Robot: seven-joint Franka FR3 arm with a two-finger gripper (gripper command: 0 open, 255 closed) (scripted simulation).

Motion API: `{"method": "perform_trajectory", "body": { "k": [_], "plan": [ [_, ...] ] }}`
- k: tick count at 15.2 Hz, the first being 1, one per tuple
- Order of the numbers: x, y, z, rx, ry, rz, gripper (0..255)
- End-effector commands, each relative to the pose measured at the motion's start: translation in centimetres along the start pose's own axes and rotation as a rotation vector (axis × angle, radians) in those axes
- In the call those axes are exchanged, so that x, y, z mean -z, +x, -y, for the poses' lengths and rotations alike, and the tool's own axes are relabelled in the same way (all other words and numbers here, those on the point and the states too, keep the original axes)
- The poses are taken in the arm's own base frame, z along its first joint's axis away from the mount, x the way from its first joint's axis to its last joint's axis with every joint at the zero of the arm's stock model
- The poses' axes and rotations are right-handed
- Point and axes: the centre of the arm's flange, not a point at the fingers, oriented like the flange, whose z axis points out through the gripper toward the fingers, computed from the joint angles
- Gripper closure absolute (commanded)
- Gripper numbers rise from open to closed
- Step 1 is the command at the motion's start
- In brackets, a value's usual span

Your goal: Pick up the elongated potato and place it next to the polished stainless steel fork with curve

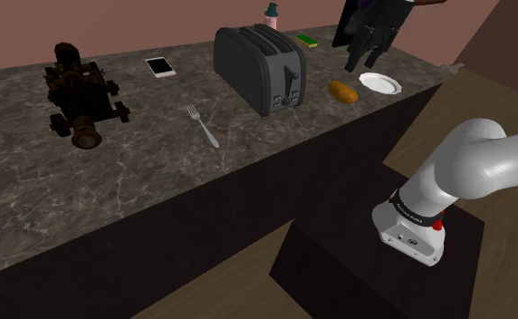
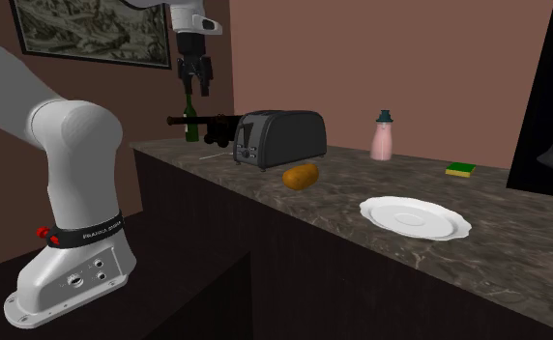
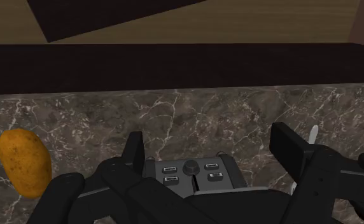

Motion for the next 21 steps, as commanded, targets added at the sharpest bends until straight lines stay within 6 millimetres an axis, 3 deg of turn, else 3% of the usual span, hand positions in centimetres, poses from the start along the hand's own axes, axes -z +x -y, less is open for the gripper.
{"method": "perform_trajectory", "body": {
  "k": [1,21],
  "plan": [
    [0.0,0.0,0.0,0.000,0.000,0.000,0],
    [-13.1,12.7,-17.9,-0.038,-0.096,0.020,0]
  ]
}}
